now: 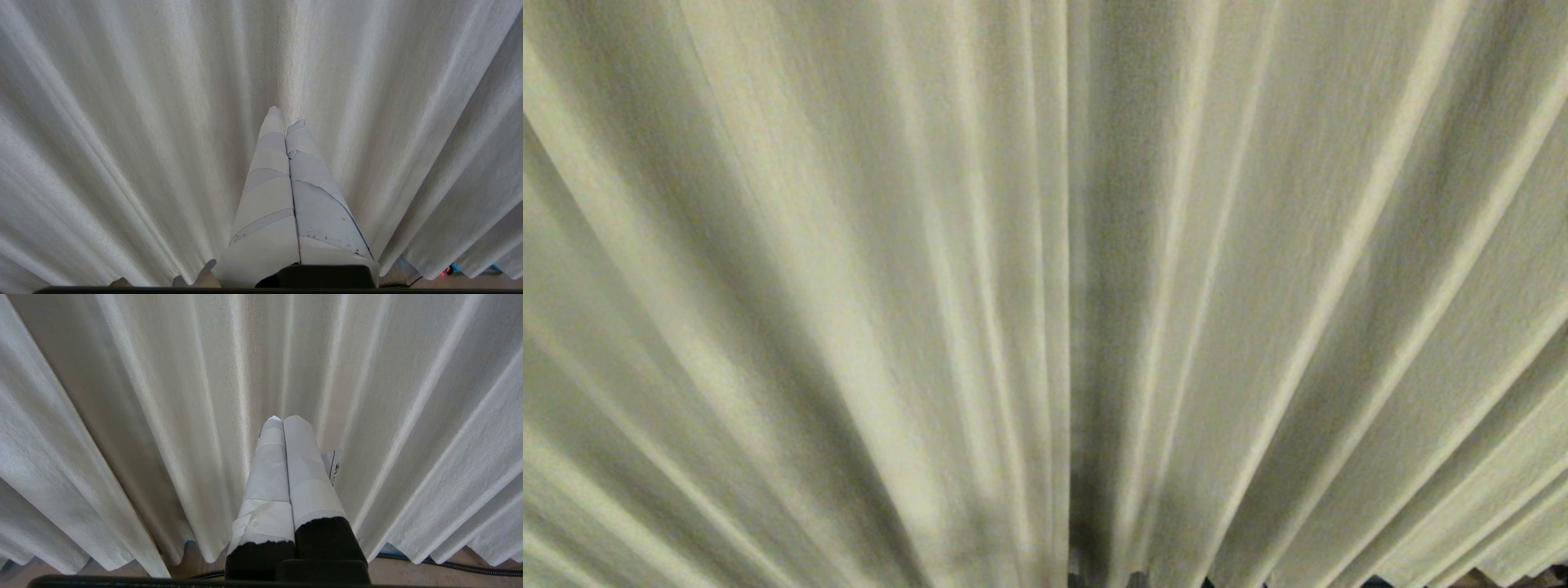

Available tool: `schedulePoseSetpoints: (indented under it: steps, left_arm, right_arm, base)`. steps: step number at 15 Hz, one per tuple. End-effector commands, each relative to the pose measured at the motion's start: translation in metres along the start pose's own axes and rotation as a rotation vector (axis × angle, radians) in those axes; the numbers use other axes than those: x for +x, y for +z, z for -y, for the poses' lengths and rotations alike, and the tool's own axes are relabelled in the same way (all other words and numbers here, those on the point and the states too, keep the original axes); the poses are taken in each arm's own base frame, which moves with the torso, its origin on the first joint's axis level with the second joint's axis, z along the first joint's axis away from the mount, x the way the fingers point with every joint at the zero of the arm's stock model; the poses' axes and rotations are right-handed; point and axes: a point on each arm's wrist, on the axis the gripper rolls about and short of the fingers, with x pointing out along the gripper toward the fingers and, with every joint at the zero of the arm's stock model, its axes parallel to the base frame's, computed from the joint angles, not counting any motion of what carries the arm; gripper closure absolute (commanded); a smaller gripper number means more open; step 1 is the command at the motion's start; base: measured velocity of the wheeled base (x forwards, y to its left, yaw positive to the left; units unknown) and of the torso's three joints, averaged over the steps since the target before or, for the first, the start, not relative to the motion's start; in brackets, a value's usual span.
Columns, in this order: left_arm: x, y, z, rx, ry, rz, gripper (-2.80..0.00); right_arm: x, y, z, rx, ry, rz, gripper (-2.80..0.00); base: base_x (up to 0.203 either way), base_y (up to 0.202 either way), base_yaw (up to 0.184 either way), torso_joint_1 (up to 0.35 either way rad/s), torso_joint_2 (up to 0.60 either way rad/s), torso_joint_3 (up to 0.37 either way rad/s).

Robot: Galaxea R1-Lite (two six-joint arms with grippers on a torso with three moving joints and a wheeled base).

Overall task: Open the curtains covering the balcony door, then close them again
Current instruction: Pull the outer curtains open on both sides

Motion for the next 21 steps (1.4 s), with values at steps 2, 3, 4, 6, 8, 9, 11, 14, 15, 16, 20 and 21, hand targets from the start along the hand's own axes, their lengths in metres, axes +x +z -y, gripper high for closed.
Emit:
schedulePoseSetpoints:
  steps: [2,3,4,6,8,9,11,14,15,16,20,21]
  left_arm:
    - [0.0000,0.0001,0.0000,0.001,0.000,0.001,0.00]
    - [0.0000,0.0001,0.0000,0.001,0.000,0.001,0.00]
    - [0.0000,0.0001,0.0000,0.001,0.000,0.001,0.00]
    - [0.0000,0.0001,0.0000,-0.001,0.000,0.001,0.00]
    - [0.0000,0.0001,0.0000,-0.001,0.000,0.001,0.00]
    - [0.0000,0.0002,0.0000,-0.001,0.001,0.002,0.00]
    - [0.0000,0.0001,0.0000,-0.002,0.000,0.001,0.00]
    - [0.0000,0.0001,0.0000,-0.004,0.001,0.001,0.00]
    - [0.0000,0.0001,0.0000,-0.004,0.000,0.001,0.00]
    - [0.0000,0.0001,0.0000,-0.007,0.001,0.001,0.00]
    - [0.0000,0.0001,0.0001,-0.005,-0.003,0.001,0.00]
    - [0.0000,0.0001,0.0000,-0.005,-0.002,0.001,0.00]
  right_arm:
    - [0.0000,0.0000,0.0000,0.000,0.000,0.000,0.00]
    - [0.0000,0.0000,0.0000,0.000,0.000,0.000,0.00]
    - [0.0000,0.0000,0.0000,0.000,0.000,0.000,0.00]
    - [0.0000,0.0000,0.0000,0.000,0.000,0.000,0.00]
    - [0.0000,0.0000,0.0000,0.000,0.000,0.000,0.00]
    - [0.0000,0.0000,0.0000,0.000,0.000,0.000,0.00]
    - [0.0000,0.0000,0.0000,0.000,0.000,0.000,0.00]
    - [0.0000,0.0000,0.0000,0.000,0.000,0.000,0.00]
    - [0.0000,0.0000,0.0000,0.000,0.000,0.000,0.00]
    - [0.0000,0.0000,0.0000,0.000,0.000,0.000,0.00]
    - [0.0000,0.0000,0.0000,0.000,0.000,0.000,0.00]
    - [0.0000,0.0000,0.0000,0.000,0.000,0.000,0.00]
  base:
    - [0.000,0.000,0.000,0.000,0.00,0.000]
    - [0.000,0.000,0.000,0.000,0.00,0.000]
    - [0.000,0.000,0.000,0.000,0.00,0.000]
    - [0.000,0.000,0.000,0.000,0.00,0.000]
    - [0.000,0.000,0.000,0.000,0.00,0.000]
    - [0.000,0.000,0.000,0.000,0.00,0.000]
    - [0.000,0.000,0.000,0.000,0.00,0.000]
    - [0.000,0.000,0.000,0.000,0.00,0.000]
    - [0.000,0.000,0.000,0.000,0.00,0.000]
    - [0.000,0.000,0.000,0.000,0.00,0.000]
    - [0.000,0.000,0.000,0.000,0.00,0.000]
    - [0.000,0.000,0.000,0.000,0.00,0.000]
